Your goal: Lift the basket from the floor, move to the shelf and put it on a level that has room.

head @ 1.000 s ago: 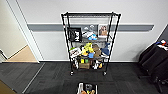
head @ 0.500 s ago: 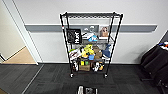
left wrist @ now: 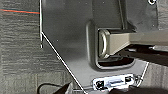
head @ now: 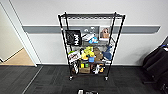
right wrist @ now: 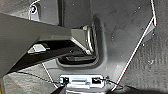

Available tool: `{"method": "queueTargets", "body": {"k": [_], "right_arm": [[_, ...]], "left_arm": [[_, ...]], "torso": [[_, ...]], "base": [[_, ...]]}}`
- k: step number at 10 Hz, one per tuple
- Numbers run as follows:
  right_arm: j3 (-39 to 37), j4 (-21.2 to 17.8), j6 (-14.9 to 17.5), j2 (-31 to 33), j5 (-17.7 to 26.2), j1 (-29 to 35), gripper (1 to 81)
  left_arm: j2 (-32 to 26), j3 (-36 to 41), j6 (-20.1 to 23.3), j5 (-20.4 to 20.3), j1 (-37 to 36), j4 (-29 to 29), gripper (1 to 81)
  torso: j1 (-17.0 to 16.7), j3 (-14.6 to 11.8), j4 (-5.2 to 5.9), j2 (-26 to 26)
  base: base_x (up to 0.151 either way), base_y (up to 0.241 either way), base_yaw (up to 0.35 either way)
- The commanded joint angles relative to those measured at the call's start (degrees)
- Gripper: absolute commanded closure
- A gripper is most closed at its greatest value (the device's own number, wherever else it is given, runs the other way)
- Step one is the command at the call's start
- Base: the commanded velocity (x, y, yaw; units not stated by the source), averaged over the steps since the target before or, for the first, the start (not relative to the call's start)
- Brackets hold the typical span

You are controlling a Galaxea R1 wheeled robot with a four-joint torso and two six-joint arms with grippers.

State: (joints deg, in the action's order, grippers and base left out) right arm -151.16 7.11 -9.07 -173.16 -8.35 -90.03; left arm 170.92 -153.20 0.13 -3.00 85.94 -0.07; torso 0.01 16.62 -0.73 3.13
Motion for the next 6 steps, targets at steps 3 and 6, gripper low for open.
{"method": "queueTargets", "body": {"k": [3,6], "right_arm": [[0.09,0.28,-0.16,-0.29,3.52,0.42,1.0],[0.00,0.28,-0.16,-0.29,3.52,0.41,1.0]], "left_arm": [[-0.32,0.00,0.31,3.97,-0.55,0.42,1.0],[-0.32,0.00,0.31,3.97,-0.55,0.42,1.0]], "torso": [[0.05,0.00,0.00,-0.02],[0.05,0.00,0.00,0.00]], "base": [[0.129,0.000,0.000],[0.116,0.000,0.000]]}}
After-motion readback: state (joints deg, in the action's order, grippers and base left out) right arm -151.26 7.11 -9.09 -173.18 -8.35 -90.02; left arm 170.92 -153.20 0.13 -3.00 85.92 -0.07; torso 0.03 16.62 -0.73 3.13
